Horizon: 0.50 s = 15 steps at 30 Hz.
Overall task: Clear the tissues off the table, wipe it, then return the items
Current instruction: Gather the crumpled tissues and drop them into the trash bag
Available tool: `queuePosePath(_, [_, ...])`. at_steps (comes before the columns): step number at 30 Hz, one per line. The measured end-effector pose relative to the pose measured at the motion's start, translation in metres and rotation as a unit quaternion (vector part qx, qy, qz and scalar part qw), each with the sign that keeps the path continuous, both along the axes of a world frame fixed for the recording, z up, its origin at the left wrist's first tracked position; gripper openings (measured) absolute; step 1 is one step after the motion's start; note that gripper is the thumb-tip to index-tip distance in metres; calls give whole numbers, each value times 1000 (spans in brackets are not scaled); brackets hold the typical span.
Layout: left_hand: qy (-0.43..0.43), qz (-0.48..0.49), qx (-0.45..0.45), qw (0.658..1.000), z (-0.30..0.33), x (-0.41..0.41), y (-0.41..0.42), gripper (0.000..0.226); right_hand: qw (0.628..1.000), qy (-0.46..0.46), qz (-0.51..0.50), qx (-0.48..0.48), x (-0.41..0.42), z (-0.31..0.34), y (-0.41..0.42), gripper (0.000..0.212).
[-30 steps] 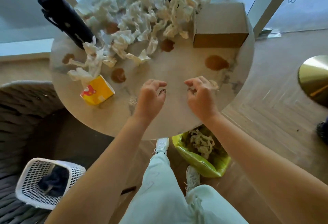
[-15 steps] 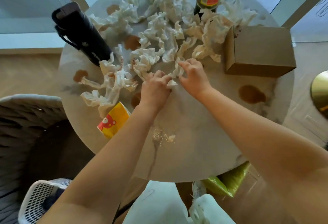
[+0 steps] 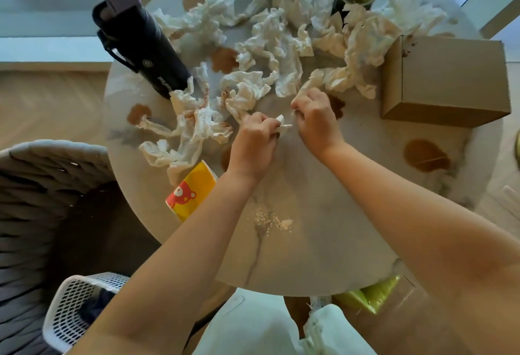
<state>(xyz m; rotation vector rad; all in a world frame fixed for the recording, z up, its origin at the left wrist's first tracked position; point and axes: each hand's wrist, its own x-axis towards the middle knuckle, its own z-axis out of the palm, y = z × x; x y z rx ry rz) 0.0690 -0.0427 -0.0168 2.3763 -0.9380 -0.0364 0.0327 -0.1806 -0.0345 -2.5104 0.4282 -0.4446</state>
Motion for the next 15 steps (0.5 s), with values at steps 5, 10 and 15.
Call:
queuePosePath(5, [-40, 2, -5, 999, 5, -20, 4, 19, 993, -113, -9, -25, -35, 13, 3, 12])
queuePosePath(10, [-119, 17, -20, 993, 14, -65, 4, 18, 978, -202, -25, -52, -101, 34, 0, 9])
queuePosePath(15, [-139, 16, -37, 989, 20, -119, 9, 20, 974, -214, -43, -54, -178, 40, 4, 7])
